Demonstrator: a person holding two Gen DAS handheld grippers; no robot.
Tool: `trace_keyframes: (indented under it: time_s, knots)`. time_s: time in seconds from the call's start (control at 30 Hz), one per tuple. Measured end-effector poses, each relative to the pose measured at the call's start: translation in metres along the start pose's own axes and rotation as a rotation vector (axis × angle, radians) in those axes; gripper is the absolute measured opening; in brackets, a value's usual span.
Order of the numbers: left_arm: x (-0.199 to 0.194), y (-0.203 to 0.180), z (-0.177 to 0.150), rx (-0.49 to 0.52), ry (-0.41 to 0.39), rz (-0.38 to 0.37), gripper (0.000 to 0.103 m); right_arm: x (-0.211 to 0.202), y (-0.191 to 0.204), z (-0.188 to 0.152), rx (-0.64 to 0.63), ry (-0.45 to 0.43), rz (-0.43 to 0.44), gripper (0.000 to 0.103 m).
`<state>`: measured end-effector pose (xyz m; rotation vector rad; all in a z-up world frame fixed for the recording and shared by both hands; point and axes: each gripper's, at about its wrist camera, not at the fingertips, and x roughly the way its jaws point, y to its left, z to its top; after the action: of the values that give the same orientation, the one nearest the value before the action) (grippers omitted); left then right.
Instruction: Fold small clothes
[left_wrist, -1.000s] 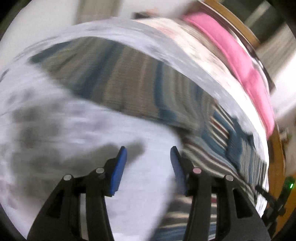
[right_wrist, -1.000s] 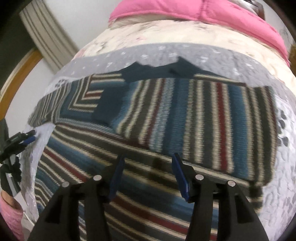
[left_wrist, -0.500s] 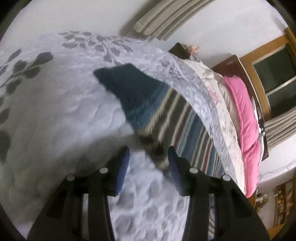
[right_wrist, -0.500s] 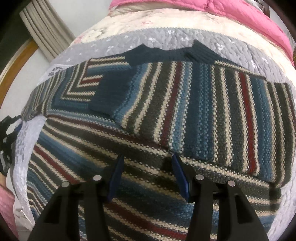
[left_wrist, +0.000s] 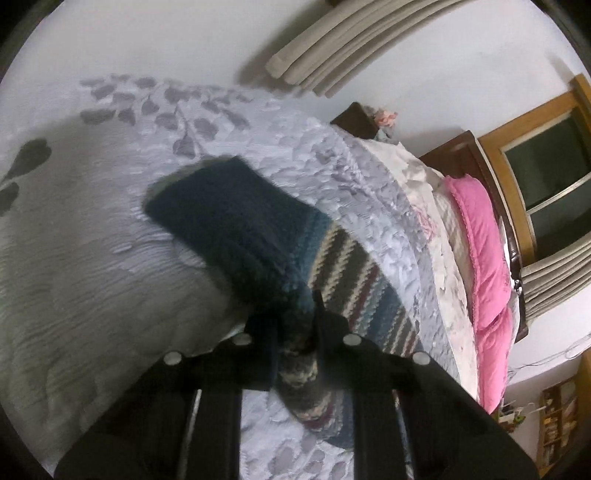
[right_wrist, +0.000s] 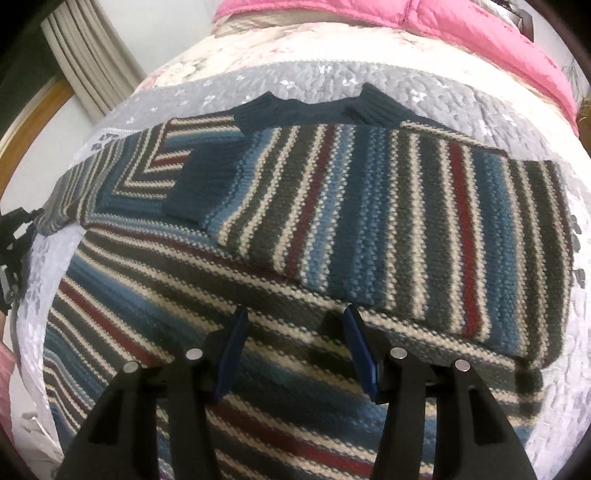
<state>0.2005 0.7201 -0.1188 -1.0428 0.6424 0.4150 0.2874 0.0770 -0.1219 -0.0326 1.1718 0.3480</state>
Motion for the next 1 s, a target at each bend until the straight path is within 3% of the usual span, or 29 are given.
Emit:
trace_keyframes:
  time_s: [0.13,0.33,0.47,0.77,1.0]
  knots:
    - [-0.013,-0.040,-0.013,0.122,-0.050,-0.008,0.012,-0.010,-0.007,-0.004,0.005,-0.015,-0.001,0.054]
    - [-0.029,-0.129,-0.068,0.396,-0.079,-0.049,0.012,-0.021,-0.023,-0.012,0.015,-0.027,-0.037,0.054]
    - [-0.025,-0.178,-0.110,0.519,-0.060,-0.086,0.012,-0.028,-0.037,-0.018,0.029,-0.035,-0.048,0.054]
    - [0.006,-0.262,-0.223,0.690,0.057,-0.188,0.012,-0.046,-0.064,-0.028,0.061,-0.059,-0.070,0.054]
    - [0.034,-0.291,-0.295,0.736,0.148,-0.239,0.012,-0.049,-0.084,-0.038,0.085,-0.054,-0.075,0.054]
